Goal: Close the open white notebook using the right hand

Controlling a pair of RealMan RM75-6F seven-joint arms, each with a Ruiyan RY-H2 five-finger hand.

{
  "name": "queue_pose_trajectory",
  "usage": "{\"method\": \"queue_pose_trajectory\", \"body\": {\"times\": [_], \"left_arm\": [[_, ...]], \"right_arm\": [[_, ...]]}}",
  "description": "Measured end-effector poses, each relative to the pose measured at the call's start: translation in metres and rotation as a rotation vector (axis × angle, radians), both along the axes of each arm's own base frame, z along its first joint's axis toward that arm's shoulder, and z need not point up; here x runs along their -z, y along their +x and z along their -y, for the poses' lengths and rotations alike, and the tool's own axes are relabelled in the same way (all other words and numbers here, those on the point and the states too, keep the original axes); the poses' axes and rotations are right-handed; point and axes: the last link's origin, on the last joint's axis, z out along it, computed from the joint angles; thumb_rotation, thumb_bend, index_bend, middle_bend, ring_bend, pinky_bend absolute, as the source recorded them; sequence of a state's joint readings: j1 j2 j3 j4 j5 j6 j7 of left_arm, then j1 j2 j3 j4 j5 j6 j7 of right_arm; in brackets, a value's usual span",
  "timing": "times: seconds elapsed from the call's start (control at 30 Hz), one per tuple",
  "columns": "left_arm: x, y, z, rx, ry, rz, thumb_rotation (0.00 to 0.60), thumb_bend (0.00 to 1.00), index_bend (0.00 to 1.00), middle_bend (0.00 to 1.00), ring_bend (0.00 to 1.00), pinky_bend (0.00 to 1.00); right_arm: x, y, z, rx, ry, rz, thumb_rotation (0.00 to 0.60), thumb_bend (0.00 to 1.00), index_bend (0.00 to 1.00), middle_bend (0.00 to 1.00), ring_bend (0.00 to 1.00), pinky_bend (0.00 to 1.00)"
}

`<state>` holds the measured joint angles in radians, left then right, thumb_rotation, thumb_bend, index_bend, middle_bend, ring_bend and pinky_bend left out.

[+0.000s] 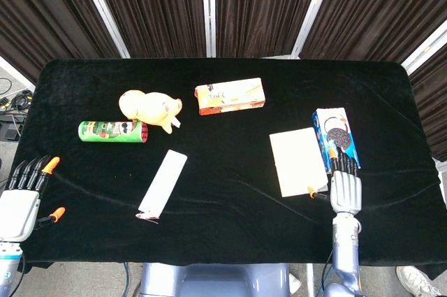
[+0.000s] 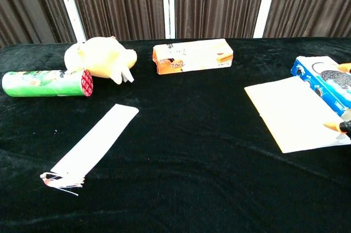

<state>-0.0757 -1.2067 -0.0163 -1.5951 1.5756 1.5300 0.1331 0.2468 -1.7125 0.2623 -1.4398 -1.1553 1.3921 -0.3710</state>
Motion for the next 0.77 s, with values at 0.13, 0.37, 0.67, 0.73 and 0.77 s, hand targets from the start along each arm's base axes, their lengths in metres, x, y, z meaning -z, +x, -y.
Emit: {"method": "queue_pose_trajectory", "body": {"times": [0.13, 0.37, 0.67, 0.73, 0.77], "left_arm": [[0.000, 0.001, 0.000, 0.007, -0.011, 0.003, 0.600, 0.10, 0.00, 0.00, 0.00, 0.00], [0.003, 0.003, 0.001, 0.041, -0.046, -0.018, 0.600, 0.10, 0.00, 0.00, 0.00, 0.00], [0.007, 0.013, 0.003, 0.054, -0.051, -0.020, 0.600, 0.10, 0.00, 0.00, 0.00, 0.00], [0.008, 0.014, 0.005, 0.052, -0.050, -0.023, 0.600, 0.10, 0.00, 0.00, 0.00, 0.00], [0.008, 0.014, 0.006, 0.051, -0.051, -0.025, 0.600, 0.10, 0.00, 0.00, 0.00, 0.00]], "right_arm": [[-0.010, 0.002, -0.001, -0.043, -0.011, 0.007, 0.600, 0.05, 0.00, 0.00, 0.00, 0.00], [-0.044, -0.007, -0.009, -0.148, 0.026, -0.111, 0.600, 0.05, 0.00, 0.00, 0.00, 0.00], [-0.095, -0.021, -0.046, -0.298, 0.051, -0.318, 0.600, 0.06, 0.00, 0.00, 0.00, 0.00], [-0.102, -0.023, -0.056, -0.310, 0.054, -0.324, 0.600, 0.07, 0.00, 0.00, 0.00, 0.00], [-0.104, -0.025, -0.059, -0.312, 0.056, -0.324, 0.600, 0.08, 0.00, 0.00, 0.00, 0.00]]}}
